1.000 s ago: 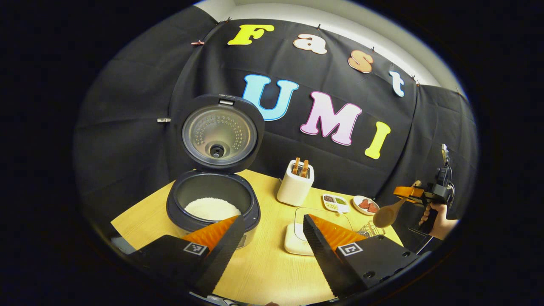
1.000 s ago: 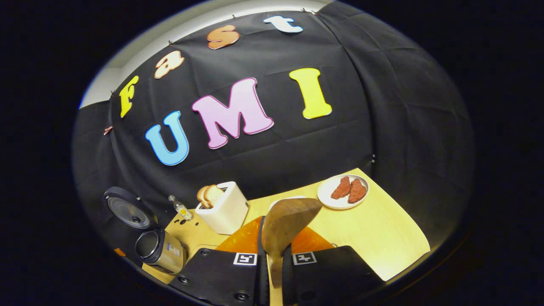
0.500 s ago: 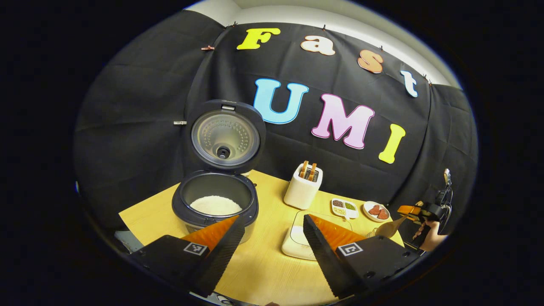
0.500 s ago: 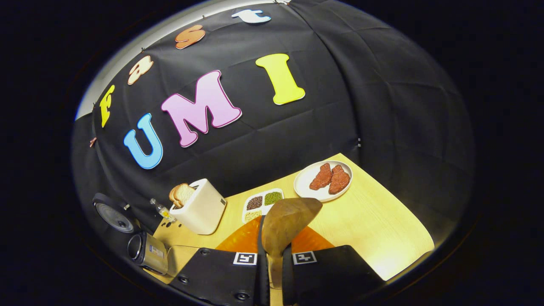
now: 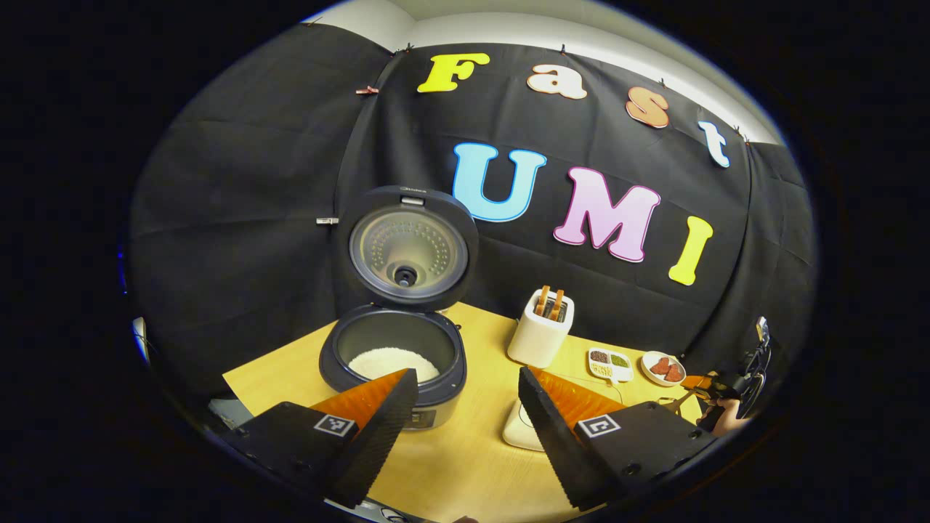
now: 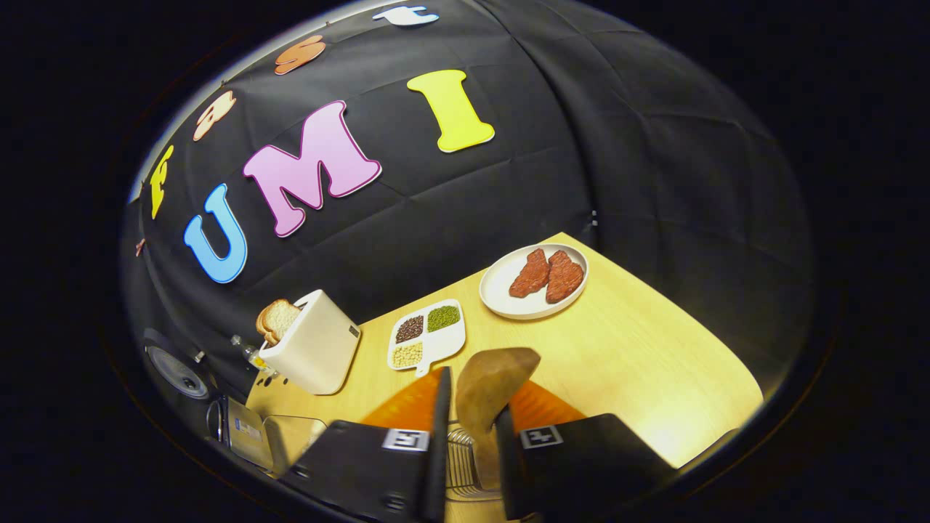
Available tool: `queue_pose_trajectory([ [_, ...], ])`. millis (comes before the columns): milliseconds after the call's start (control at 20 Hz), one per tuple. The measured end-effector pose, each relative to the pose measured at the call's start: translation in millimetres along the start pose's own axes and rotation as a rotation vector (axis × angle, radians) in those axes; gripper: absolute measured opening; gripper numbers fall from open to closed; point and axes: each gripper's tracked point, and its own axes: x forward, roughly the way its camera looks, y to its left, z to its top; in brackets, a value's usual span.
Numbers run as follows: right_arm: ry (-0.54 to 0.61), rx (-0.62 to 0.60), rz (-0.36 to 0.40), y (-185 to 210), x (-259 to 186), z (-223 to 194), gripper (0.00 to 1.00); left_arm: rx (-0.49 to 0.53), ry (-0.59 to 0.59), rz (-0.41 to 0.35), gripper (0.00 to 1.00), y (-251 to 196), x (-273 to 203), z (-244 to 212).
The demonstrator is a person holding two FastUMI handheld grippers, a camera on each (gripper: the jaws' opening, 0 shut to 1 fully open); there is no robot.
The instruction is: Close the left gripper, press the button to open the rice cooker; take a wooden spoon from the chopstick holder with the right hand, scoop a spoonful of rice and pour it into the rice cooker, then put the wooden spoon back into the chopstick holder.
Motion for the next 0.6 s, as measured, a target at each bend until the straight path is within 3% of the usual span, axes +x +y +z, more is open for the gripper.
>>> queue_pose_trajectory([
  [150,-0.028,-0.072,-0.044,-5,-16,4,1.0,0.044,-0.047,0.018,0.95,14,5,28],
  [600,-0.169,-0.267,-0.115,-2,-91,54,0.99,0.031,-0.178,0.026,0.96,40,55,167],
])
